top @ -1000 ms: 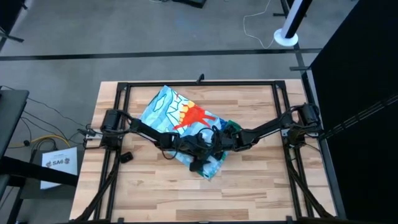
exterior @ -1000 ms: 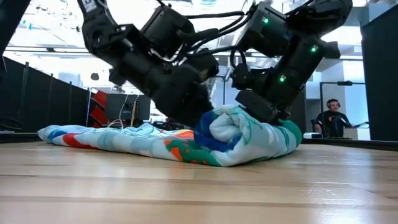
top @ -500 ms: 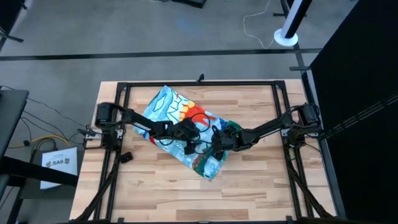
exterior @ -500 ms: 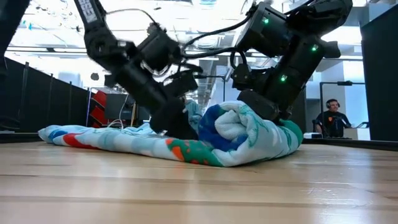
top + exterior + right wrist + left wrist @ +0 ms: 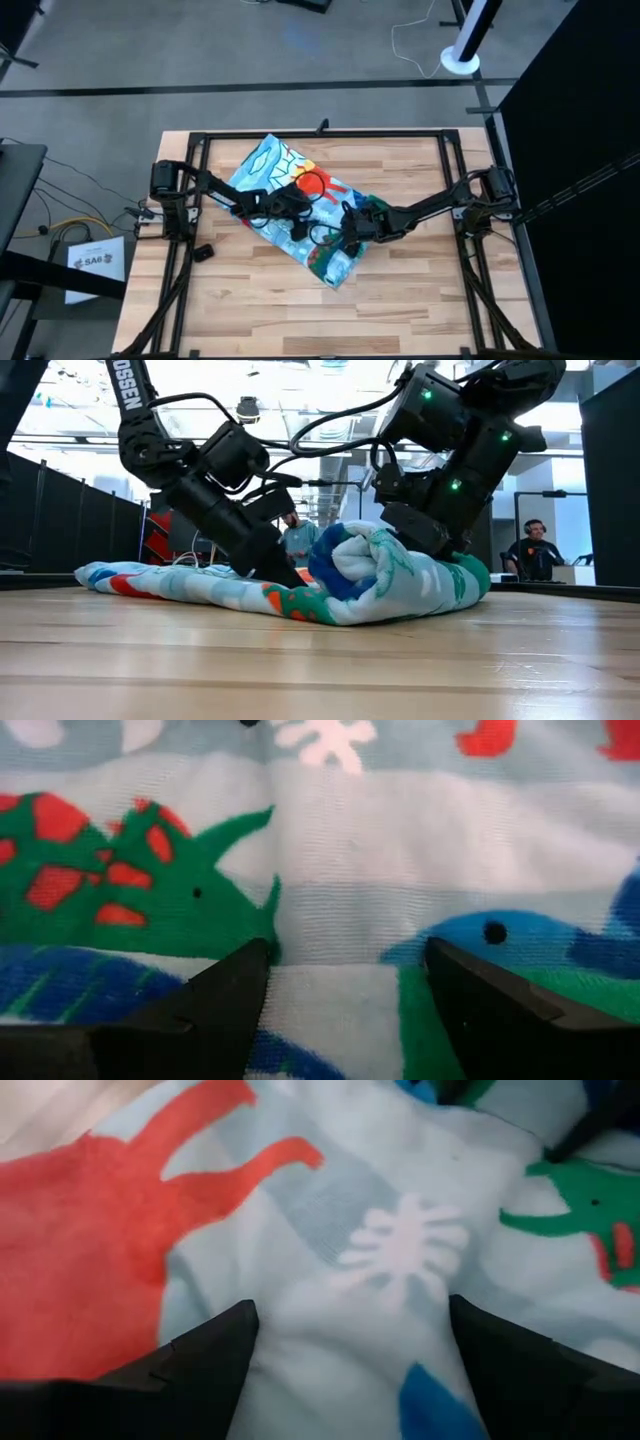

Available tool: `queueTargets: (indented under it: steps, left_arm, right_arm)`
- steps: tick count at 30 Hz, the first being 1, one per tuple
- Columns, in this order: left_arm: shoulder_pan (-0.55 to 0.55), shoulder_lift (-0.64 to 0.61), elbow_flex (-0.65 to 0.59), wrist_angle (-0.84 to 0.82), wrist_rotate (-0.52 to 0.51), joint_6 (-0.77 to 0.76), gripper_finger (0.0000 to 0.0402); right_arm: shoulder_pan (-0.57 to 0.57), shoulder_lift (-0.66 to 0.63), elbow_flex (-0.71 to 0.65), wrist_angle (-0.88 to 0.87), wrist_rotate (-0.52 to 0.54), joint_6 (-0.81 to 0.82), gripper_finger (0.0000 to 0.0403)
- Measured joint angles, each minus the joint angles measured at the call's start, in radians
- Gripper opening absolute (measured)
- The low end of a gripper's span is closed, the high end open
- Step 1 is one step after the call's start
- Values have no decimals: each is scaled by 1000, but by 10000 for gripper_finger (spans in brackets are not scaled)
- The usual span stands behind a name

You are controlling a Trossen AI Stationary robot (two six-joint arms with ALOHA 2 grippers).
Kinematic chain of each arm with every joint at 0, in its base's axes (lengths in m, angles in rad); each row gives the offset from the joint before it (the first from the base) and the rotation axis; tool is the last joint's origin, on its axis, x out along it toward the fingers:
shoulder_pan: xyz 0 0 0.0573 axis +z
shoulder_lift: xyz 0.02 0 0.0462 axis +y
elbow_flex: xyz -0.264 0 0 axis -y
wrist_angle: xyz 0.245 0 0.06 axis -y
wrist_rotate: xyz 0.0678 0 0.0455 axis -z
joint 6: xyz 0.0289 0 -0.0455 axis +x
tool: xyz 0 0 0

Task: Roll towel
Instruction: Roll the multicolor dinosaur print towel

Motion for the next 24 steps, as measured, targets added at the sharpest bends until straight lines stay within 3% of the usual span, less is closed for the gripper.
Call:
queueTargets:
  steps: [24]
  left_arm:
    - [2,2,-25,41,-19,-41,306]
  right_arm:
    - [77,-14,2,-103,6,105,259]
